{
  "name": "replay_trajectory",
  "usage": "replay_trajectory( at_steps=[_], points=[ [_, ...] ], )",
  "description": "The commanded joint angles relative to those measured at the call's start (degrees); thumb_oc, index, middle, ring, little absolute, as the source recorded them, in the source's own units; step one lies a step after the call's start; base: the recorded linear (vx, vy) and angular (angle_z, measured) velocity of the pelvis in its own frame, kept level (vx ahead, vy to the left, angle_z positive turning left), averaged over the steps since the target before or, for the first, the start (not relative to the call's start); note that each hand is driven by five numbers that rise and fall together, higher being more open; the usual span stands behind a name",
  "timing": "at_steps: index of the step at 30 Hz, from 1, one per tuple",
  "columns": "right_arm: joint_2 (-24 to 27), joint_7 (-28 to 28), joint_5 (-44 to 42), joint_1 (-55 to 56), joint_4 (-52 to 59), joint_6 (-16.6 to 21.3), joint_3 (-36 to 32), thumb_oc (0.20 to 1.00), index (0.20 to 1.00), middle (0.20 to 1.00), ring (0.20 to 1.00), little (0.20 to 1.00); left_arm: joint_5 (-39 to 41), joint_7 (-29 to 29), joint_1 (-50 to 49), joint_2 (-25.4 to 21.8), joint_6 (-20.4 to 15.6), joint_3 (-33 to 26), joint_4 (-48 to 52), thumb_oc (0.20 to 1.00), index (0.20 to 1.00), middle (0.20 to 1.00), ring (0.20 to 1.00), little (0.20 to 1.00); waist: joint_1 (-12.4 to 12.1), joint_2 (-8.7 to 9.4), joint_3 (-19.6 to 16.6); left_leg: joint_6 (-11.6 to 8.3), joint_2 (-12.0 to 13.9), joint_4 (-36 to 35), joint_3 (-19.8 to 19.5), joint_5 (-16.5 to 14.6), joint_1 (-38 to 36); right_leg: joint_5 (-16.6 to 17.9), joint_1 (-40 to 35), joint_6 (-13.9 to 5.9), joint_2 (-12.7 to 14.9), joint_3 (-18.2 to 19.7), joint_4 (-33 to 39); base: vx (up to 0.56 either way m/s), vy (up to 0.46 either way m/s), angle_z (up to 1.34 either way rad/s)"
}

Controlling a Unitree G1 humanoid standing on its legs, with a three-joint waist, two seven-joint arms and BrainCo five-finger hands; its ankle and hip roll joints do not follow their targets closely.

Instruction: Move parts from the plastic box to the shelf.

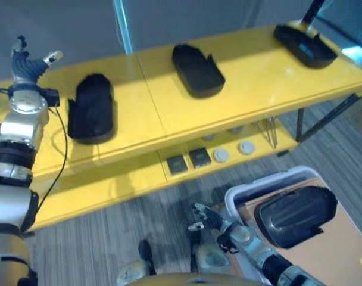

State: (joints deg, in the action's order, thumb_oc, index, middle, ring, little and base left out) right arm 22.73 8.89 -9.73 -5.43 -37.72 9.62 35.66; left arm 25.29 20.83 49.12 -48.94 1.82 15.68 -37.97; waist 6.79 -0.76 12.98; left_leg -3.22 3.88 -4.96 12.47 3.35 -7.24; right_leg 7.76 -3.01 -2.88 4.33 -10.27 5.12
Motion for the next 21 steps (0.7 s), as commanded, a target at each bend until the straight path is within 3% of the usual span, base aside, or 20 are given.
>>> replay_trajectory(
  at_steps=[1, 2, 3, 4, 6, 8, 11, 15, 21],
  points=[
    [-0.04, -2.4, -2.07, 0.96, -1.28, 0.14, -0.36, 1.0, 1.0, 1.0, 1.0, 1.0, -1.2, -2.95, -2.22, -2.23, -8.42, -2.27, 2.8, 1.0, 1.0, 1.0, 1.0, 1.0, -2.63, -0.82, -1.26, -0.62, 1.59, -0.04, 0.58, -4.87, 1.33, -7.98, -4.33, -4.3, 3.99, -2.71, -0.12, 0.01, -0.014, 0.04],
    [-0.04, -2.5, -2.3, 1.08, -1.44, -0.13, -0.52, 1.0, 1.0, 1.0, 1.0, 1.0, -0.85, -3.62, -2.98, -2.17, -9.17, -2.66, 3.38, 1.0, 1.0, 1.0, 1.0, 1.0, -2.73, -0.79, -1.36, -0.59, 1.59, -0.04, 0.5, -4.94, 1.23, -8.07, -4.47, -4.25, 3.97, -2.78, -0.12, 0.01, -0.032, 0.08],
    [-0.81, -1.98, -2.56, 1.74, -2.59, -0.17, -2.21, 1.0, 1.0, 1.0, 1.0, 1.0, -1.49, -3.53, -8.14, -1.07, -8.41, -5.19, 10.43, 0.652, 0.652, 0.652, 0.652, 0.652, -3.64, -0.3, -1.21, -0.45, 1.47, -0.04, -0.02, -5.47, 0.61, -8.54, -5.36, -4.15, 3.9, -3.05, -0.13, 0.0, -0.051, 0.06],
    [-1.87, -1.69, -2.05, 3.12, -4.02, -0.19, -4.18, 1.0, 1.0, 1.0, 1.0, 1.0, -0.62, -6.09, -17.43, 1.95, -10.92, -9.09, 19.15, 0.2, 0.2, 0.2, 0.2, 0.2, -4.7, 0.14, -1.56, -0.31, 1.47, -0.04, -0.61, -5.66, 0.5, -8.9, -5.88, -4.0, 3.7, -3.43, -0.12, 0.0, -0.054, 0.03],
    [-2.46, -1.46, -1.68, 3.97, -5.2, -0.11, -5.46, 1.0, 1.0, 1.0, 1.0, 1.0, -0.27, -7.17, -23.27, 4.77, -11.72, -11.06, 25.44, 0.2, 0.2, 0.2, 0.2, 0.2, -5.3, 0.39, -1.7, -0.38, 1.56, -0.04, -1.06, -5.66, 0.47, -9.0, -6.15, -3.9, 3.65, -3.8, -0.12, 0.0, -0.018, 0.11],
    [-4.11, -0.93, -1.58, 5.3, -8.94, 0.61, -8.24, 1.0, 1.0, 1.0, 1.0, 1.0, -4.39, -7.71, -34.08, 13.24, -14.4, -11.52, 35.72, 0.2, 0.2, 0.2, 0.2, 0.2, -7.0, 1.17, -1.61, -0.18, 1.68, -0.04, -2.04, -5.73, 0.45, -9.23, -6.88, -3.66, 3.5, -4.42, -0.12, 0.01, -0.002, 0.33],
    [-5.17, -0.43, -3.75, 4.77, -12.91, 1.59, -10.33, 1.0, 1.0, 1.0, 1.0, 1.0, -7.58, -8.97, -40.85, 18.08, -15.97, -11.25, 41.18, 0.2, 0.2, 0.2, 0.2, 0.2, -9.07, 1.4, -1.29, -0.11, 1.58, -0.04, -3.29, -5.78, 0.89, -9.44, -7.28, -3.27, 3.4, -5.36, -0.12, 0.0, -0.007, 0.28],
    [-5.84, 0.01, -6.55, 3.25, -15.29, -0.08, -12.24, 1.0, 1.0, 1.0, 1.0, 1.0, -5.23, -10.88, -47.4, 21.12, -17.3, -10.12, 44.71, 0.2, 0.2, 0.2, 0.2, 0.2, -11.48, 1.38, -0.74, -0.22, 1.36, -0.04, -4.18, -5.83, 1.4, -9.58, -7.47, -2.94, 3.4, -6.61, -0.12, 0.0, -0.007, 0.15],
    [-6.01, 0.47, -6.36, 2.99, -16.82, -0.09, -11.75, 1.0, 1.0, 1.0, 1.0, 1.0, -5.42, -10.43, -50.02, 20.08, -19.23, -6.37, 43.54, 0.2, 0.2, 0.2, 0.2, 0.2, -12.16, 0.78, -0.11, -0.48, 1.39, -0.04, -4.04, -5.4, 2.27, -9.25, -6.85, -2.93, 3.58, -7.65, -0.12, -0.01, 0.004, 0.11]
  ],
)
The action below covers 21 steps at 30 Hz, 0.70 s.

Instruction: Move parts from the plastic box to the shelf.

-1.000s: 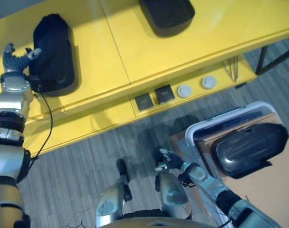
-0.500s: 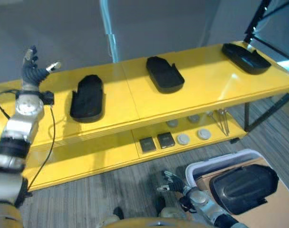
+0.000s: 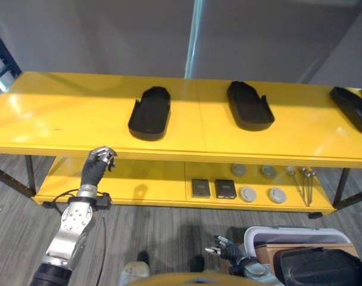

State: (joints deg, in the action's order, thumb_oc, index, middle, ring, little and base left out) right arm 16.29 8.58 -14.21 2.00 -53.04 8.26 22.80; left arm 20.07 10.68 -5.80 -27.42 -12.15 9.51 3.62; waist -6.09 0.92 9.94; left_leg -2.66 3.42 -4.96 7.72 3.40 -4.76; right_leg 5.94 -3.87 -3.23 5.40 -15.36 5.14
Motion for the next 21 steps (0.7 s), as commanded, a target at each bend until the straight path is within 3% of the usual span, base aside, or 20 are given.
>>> replay_trajectory(
  at_steps=[1, 5, 6, 10, 17, 19, 21],
  points=[
    [0.6, 0.58, -2.42, -4.56, -1.97, 1.64, 1.23, 1.0, 1.0, 1.0, 1.0, 1.0, 0.78, -0.19, 5.3, -1.74, -5.79, 0.76, 1.71, 0.2, 0.2, 0.2, 0.2, 0.2, 0.86, -1.28, 3.18, -1.08, 1.83, -0.04, 0.84, -5.28, 0.25, -7.36, -5.55, -2.58, 2.55, -2.48, -0.14, -0.01, 0.026, 0.16],
    [1.4, -0.2, -3.87, -5.07, -1.92, 1.87, 1.47, 1.0, 1.0, 1.0, 1.0, 1.0, 3.48, 0.71, 7.79, -1.84, -6.63, 2.45, 1.0, 0.2, 0.2, 0.2, 0.2, 0.2, 1.55, -2.19, 4.05, -1.31, 1.92, -0.04, 1.16, -4.69, 1.92, -7.07, -3.78, -2.6, 2.65, -1.98, -0.14, -0.05, 0.022, 0.06],
    [1.75, -0.65, -3.83, -5.45, -1.38, 2.1, 1.81, 1.0, 1.0, 1.0, 1.0, 1.0, 2.92, 2.62, 10.2, -1.69, -8.19, 3.16, -0.22, 0.2, 0.2, 0.2, 0.2, 0.2, 2.5, -2.54, 5.24, -1.47, 1.97, -0.04, 1.35, -4.35, 2.95, -6.72, -2.4, -2.74, 2.67, -1.23, -0.14, -0.08, 0.014, 0.01],
    [2.36, -0.87, -3.58, -5.84, -0.34, 2.46, 2.34, 1.0, 1.0, 1.0, 1.0, 1.0, 1.99, 5.74, 14.79, -1.15, -8.58, 3.88, -2.24, 0.2, 0.2, 0.2, 0.2, 0.2, 4.33, -2.8, 6.96, -1.63, 2.14, -0.04, 1.97, -3.76, 4.34, -6.27, -0.37, -2.84, 2.39, 0.37, -0.14, -0.08, 0.01, -0.08],
    [2.98, -1.37, -2.47, -6.39, 2.21, 1.69, 3.64, 1.0, 1.0, 1.0, 1.0, 1.0, 1.0, 9.94, 22.27, -0.49, -5.19, 4.45, -6.34, 0.2, 0.2, 0.2, 0.2, 0.2, 7.27, -2.7, 9.84, -1.7, 2.4, -0.04, 3.29, -3.07, 5.84, -5.39, 2.42, -2.9, 2.02, 2.78, -0.14, -0.04, 0.003, -0.2],
    [3.23, -1.22, -2.16, -6.92, 3.06, 1.76, 4.26, 1.0, 1.0, 1.0, 1.0, 1.0, 1.94, 11.29, 25.32, -0.12, -2.43, 4.98, -9.36, 0.2, 0.2, 0.2, 0.2, 0.2, 8.38, -2.51, 10.82, -1.69, 2.54, -0.04, 3.96, -2.85, 6.26, -4.94, 3.41, -2.9, 1.99, 3.53, -0.14, 0.0, -0.002, -0.1],
    [3.31, -1.36, -2.48, -7.32, 3.47, 1.59, 4.5, 1.0, 1.0, 1.0, 1.0, 1.0, 2.3, 11.56, 26.37, 0.25, -2.44, 5.22, -11.22, 0.2, 0.2, 0.2, 0.2, 0.2, 8.75, -2.43, 11.29, -1.66, 2.54, -0.04, 4.1, -2.79, 6.43, -4.82, 3.79, -2.8, 1.93, 3.85, -0.15, 0.0, -0.001, -0.09]
  ],
)
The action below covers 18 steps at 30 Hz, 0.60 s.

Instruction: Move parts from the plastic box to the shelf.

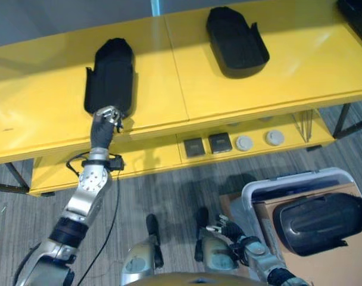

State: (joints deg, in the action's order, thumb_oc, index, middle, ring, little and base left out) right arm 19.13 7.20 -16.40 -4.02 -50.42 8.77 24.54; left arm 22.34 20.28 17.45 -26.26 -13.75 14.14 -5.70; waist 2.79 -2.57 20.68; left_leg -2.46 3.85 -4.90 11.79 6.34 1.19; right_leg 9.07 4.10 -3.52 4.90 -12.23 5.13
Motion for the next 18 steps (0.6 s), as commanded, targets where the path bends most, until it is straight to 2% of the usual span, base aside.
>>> replay_trajectory(
  at_steps=[1, 4, 8, 14, 18],
  points=[
    [0.56, -0.09, -0.6, -1.68, 1.04, 0.98, 2.89, 1.0, 1.0, 1.0, 1.0, 1.0, -0.07, 2.23, 3.84, -0.68, -0.78, 0.79, -3.13, 0.2, 0.2, 0.2, 0.2, 0.2, 0.11, 1.08, 0.94, -1.87, 2.11, -0.1, 0.15, -5.71, 0.54, -7.89, -3.95, -2.47, 2.41, 0.89, -0.22, 0.0, 0.002, -0.12],
    [0.58, -0.05, -1.1, -2.9, 1.02, 0.98, 3.31, 1.0, 1.0, 1.0, 1.0, 1.0, -0.28, 3.81, 6.0, 0.26, -0.56, 1.31, -6.49, 0.2, 0.2, 0.2, 0.2, 0.2, 0.78, 1.13, 1.95, -1.9, 2.16, -0.1, 0.44, -5.53, 0.92, -7.66, -2.99, -2.36, 2.34, 1.52, -0.51, 0.0, 0.007, -0.09],
    [0.89, -0.35, -1.94, -4.33, 1.74, 0.81, 4.34, 1.0, 1.0, 1.0, 1.0, 1.0, 0.92, 5.56, 9.48, 0.52, -2.61, 1.16, -11.23, 0.2, 0.2, 0.2, 0.2, 0.2, 1.75, 1.21, 3.74, -2.0, 2.29, -0.1, 0.83, -5.24, 1.63, -7.39, -1.5, -2.2, 2.23, 2.42, -0.97, 0.0, 0.011, -0.06],
    [1.32, -0.68, -2.31, -5.29, 2.81, 0.34, 5.01, 1.0, 1.0, 1.0, 1.0, 1.0, 2.33, 6.44, 14.26, -0.43, -4.86, 0.31, -13.62, 0.2, 0.2, 0.2, 0.2, 0.2, 2.86, 1.24, 5.63, -2.11, 2.24, -0.1, 0.88, -5.08, 2.57, -7.18, 0.44, -2.07, 2.14, 3.57, -1.58, 0.0, 0.01, -0.08],
    [1.44, -1.1, -2.6, -5.68, 3.15, 0.06, 5.37, 1.0, 1.0, 1.0, 1.0, 1.0, 2.77, 6.7, 17.34, -0.97, -4.9, 0.05, -14.43, 0.2, 0.2, 0.2, 0.2, 0.2, 3.43, 1.26, 6.24, -2.14, 2.17, -0.1, 0.6, -5.15, 2.77, -7.19, 1.07, -2.02, 2.12, 4.07, -1.86, 0.0, 0.001, -0.01]
  ],
)
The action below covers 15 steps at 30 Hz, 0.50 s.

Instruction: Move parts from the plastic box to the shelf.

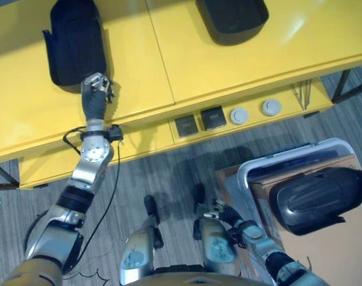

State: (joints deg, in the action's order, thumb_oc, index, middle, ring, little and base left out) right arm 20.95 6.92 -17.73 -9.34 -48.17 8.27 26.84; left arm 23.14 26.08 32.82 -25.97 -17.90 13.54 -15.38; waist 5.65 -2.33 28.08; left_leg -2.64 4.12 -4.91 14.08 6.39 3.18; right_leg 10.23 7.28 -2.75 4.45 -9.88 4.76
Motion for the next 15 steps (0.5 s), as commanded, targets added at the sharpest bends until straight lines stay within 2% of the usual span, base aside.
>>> replay_trajectory(
  at_steps=[1, 7, 11, 12, 13, 15],
  points=[
    [-0.4, -0.86, -1.3, -0.36, 0.78, 0.68, 3.05, 1.0, 1.0, 1.0, 1.0, 1.0, 2.15, 0.91, 2.42, -1.28, -0.82, 0.64, -4.95, 0.2, 0.2, 0.2, 0.2, 0.2, 0.67, 1.03, -1.16, -1.96, 1.88, -0.09, -1.75, -5.27, 0.73, -8.39, -2.13, -2.8, 2.58, 1.78, -1.5, 0.0, 0.0, 0.0],
    [-0.75, -1.03, -1.05, 0.05, 0.39, 0.84, 2.63, 1.0, 1.0, 1.0, 1.0, 1.0, 4.02, 0.0, 1.38, -0.31, -1.57, 0.65, -4.37, 0.2, 0.2, 0.2, 0.2, 0.2, 0.5, 1.03, -1.91, -2.0, 1.83, -0.09, -2.01, -5.62, 0.0, -8.65, -3.12, -2.81, 2.61, 1.41, -1.25, 0.0, 0.0, 0.0],
    [-1.83, -1.7, -1.76, 0.88, -1.18, 0.68, 1.42, 1.0, 1.0, 1.0, 1.0, 1.0, 3.47, 0.42, -5.5, 2.29, -4.18, 0.45, -1.65, 0.2, 0.2, 0.2, 0.2, 0.2, -0.85, 1.03, -3.9, -1.95, 1.73, -0.09, -2.12, -6.05, -1.43, -9.04, -5.41, -2.73, 2.83, -0.02, -0.75, -0.04, -0.014, 0.0],
    [-2.04, -1.81, -1.59, 1.2, -1.52, 0.4, 1.06, 1.0, 1.0, 1.0, 1.0, 1.0, 2.55, 0.87, -7.89, 3.14, -5.0, 0.25, -0.7, 0.831, 0.831, 0.831, 0.831, 0.831, -1.31, 1.04, -4.52, -1.89, 1.7, -0.09, -2.15, -6.2, -1.92, -9.21, -6.18, -2.74, 2.92, -0.49, -0.61, -0.05, -0.008, 0.01],
    [-2.32, -1.86, -1.3, 1.6, -2.02, 0.18, 0.53, 1.0, 1.0, 1.0, 1.0, 1.0, 0.75, 1.28, -10.01, 3.77, -5.91, 0.17, 0.11, 1.0, 1.0, 1.0, 1.0, 1.0, -1.8, 1.08, -5.24, -1.82, 1.63, -0.09, -2.22, -6.35, -2.38, -9.37, -6.9, -2.7, 2.97, -0.96, -0.52, -0.06, -0.003, 0.01],
    [-2.72, -1.98, -0.97, 2.58, -3.03, -0.74, -0.35, 1.0, 1.0, 1.0, 1.0, 1.0, -2.49, 1.68, -14.38, 4.86, -7.37, 0.5, 1.94, 1.0, 1.0, 1.0, 1.0, 1.0, -2.75, 1.26, -7.04, -1.68, 1.53, -0.09, -2.31, -6.75, -3.58, -9.6, -8.58, -2.74, 3.2, -1.8, -0.34, -0.02, 0.0, 0.01]
  ],
)
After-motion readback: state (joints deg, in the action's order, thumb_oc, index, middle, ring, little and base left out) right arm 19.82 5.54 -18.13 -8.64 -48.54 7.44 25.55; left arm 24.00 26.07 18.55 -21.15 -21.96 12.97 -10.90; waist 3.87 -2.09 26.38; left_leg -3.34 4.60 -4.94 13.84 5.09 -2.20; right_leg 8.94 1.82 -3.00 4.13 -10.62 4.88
